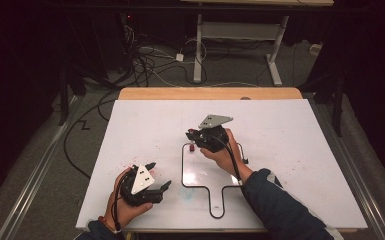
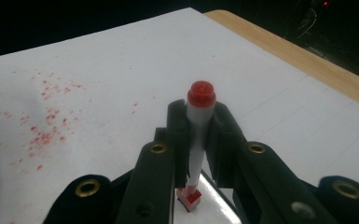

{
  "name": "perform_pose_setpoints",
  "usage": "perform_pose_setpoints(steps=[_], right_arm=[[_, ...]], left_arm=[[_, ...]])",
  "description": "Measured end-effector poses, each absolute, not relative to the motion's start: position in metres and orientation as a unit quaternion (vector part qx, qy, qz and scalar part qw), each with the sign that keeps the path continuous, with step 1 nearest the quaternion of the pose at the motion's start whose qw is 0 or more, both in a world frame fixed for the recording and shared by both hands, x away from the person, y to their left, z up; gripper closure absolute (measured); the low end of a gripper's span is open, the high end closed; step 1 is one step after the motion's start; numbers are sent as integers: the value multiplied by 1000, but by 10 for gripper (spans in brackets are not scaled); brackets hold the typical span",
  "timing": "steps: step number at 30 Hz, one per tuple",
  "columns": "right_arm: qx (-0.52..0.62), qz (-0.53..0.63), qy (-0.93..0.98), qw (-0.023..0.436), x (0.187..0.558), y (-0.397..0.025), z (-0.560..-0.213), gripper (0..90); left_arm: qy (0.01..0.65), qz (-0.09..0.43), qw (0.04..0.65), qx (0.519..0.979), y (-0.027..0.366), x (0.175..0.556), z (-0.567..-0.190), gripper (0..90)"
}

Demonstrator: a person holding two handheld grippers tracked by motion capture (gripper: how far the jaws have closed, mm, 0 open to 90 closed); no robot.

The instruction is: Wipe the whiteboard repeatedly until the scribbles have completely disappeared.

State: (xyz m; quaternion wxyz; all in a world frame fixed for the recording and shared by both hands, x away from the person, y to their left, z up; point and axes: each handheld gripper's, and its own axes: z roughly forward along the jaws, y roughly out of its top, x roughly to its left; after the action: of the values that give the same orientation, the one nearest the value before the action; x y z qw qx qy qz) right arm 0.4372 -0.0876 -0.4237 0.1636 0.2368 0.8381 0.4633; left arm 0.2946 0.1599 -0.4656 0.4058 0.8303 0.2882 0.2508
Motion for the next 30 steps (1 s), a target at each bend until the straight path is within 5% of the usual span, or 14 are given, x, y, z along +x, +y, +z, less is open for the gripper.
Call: perform_pose_setpoints(steps=[8,18,26,30], right_arm=[[209,472,850,101,407,-86,-423,815],[238,460,840,161,425,-92,-423,815],[199,464,855,123,400,-89,-422,815],[197,453,857,148,397,-93,-421,815]], left_arm=[[286,250,405,832,157,294,-465,237],[287,241,404,834,155,295,-467,235],[287,242,403,835,155,295,-466,234],[287,242,399,836,153,295,-467,234]])
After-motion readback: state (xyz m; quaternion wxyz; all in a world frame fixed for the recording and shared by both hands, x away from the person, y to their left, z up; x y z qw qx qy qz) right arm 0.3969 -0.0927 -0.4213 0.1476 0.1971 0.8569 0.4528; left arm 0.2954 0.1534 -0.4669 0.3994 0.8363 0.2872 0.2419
